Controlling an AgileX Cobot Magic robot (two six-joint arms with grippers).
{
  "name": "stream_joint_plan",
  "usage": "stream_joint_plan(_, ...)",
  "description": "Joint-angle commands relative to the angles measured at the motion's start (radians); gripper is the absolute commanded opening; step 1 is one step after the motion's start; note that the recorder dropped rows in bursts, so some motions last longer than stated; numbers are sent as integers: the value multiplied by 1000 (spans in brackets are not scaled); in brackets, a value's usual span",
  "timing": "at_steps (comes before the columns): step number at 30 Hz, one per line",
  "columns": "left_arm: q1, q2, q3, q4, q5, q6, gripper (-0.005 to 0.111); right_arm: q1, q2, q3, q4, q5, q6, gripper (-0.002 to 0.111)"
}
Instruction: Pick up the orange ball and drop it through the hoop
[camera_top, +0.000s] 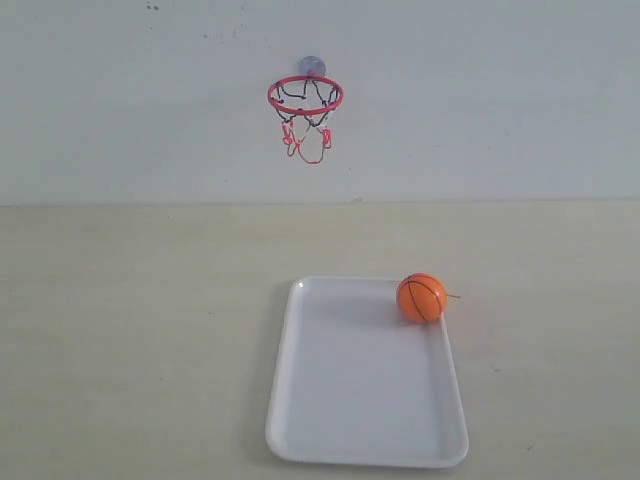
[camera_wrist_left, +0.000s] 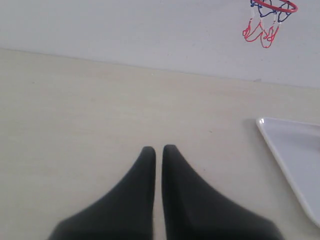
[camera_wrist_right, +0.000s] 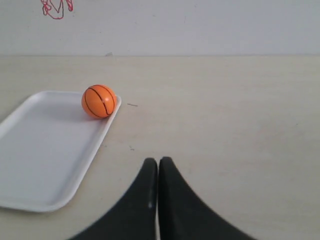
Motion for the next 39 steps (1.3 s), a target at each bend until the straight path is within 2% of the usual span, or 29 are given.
stream_joint_plan(1,-1,-2,2,5,3,7,4,2,-5,0,-8,-151,-21,0)
stream_joint_plan(11,-1,-2,2,5,3,7,4,2,-5,0,-8,-624,-12,0)
stream_joint_plan(14,-1,-2,2,5,3,7,4,2,-5,0,-6,-742,72,0)
stream_joint_plan(20,-1,-2,2,5,3,7,4,2,73,-168,-4,-409,-119,0)
stream_joint_plan(23,-1,-2,2,5,3,7,4,2,244,-296,-4,-243,-125,0)
stream_joint_plan(30,-1,-2,2,5,3,7,4,2,795,-602,-4,293,-109,0)
stream_joint_plan(34,-1,-2,2,5,3,7,4,2,1028,-669,-4,286,-109,0)
stream_joint_plan(39,-1,-2,2,5,3,7,4,2,1221,-681,-2,68,-93,0)
